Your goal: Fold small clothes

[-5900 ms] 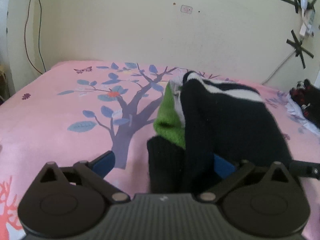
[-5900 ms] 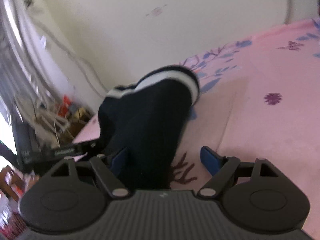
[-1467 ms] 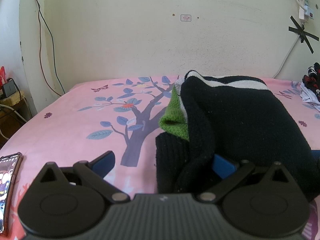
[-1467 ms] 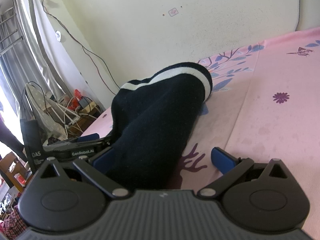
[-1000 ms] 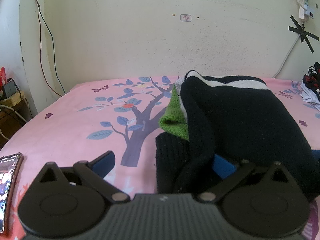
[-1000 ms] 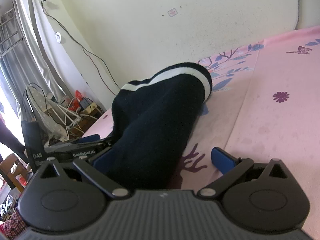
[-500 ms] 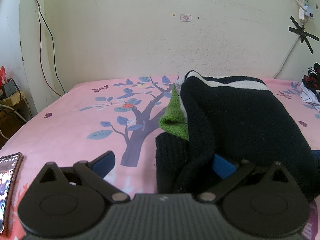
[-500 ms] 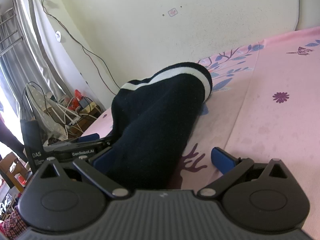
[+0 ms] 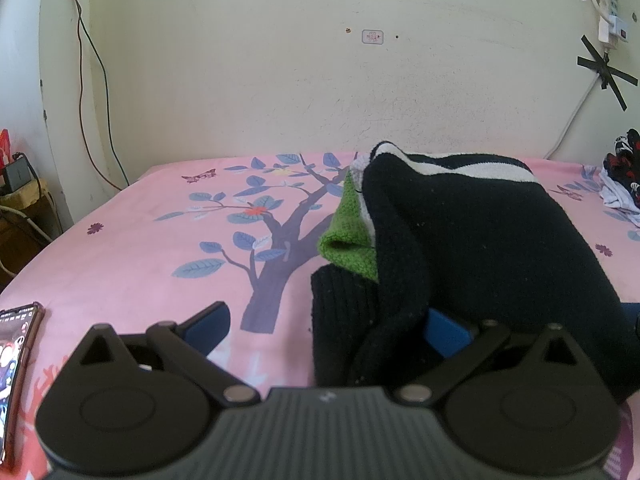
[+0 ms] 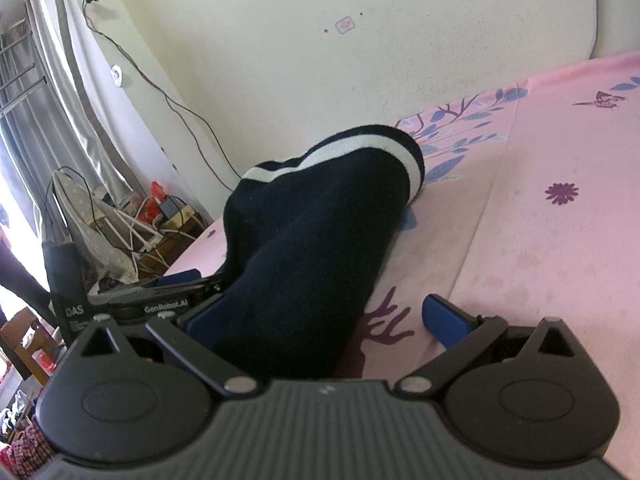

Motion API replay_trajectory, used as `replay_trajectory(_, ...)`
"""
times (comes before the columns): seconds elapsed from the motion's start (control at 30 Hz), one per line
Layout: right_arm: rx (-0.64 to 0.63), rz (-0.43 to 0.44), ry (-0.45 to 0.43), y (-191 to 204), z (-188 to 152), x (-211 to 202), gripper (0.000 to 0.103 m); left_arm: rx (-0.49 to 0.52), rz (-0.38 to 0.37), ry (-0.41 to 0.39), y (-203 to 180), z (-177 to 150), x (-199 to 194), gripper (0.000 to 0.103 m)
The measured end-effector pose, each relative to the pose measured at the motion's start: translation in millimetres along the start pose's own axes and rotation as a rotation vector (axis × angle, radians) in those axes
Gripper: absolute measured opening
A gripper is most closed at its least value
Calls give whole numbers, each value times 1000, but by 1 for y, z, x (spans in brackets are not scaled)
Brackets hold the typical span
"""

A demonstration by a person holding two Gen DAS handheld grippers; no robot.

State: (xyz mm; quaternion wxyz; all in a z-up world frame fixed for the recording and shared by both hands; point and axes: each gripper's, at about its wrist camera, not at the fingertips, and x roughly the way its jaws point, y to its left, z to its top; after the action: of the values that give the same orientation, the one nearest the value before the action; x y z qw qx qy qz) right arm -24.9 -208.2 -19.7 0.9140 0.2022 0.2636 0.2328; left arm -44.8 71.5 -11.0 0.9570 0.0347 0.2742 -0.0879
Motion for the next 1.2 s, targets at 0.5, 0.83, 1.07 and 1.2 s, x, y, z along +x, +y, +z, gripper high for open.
replay_trajectory(0.5, 0, 0, 0, -1, 0, 0, 96, 13, 25, -21, -3, 0, -3, 103)
replay_trajectory(0.83, 5, -1, -7, 0, 0, -1, 96, 17, 40, -34, -3, 0, -4, 103)
replay_trajectory(1.07, 3, -9, -15, 0, -1, -2, 96, 13, 42, -34, -3, -1, -5, 103)
replay_trajectory(1.2, 0, -13, -18, 0, -1, -2, 96, 13, 42, -34, -3, -1, -5, 103)
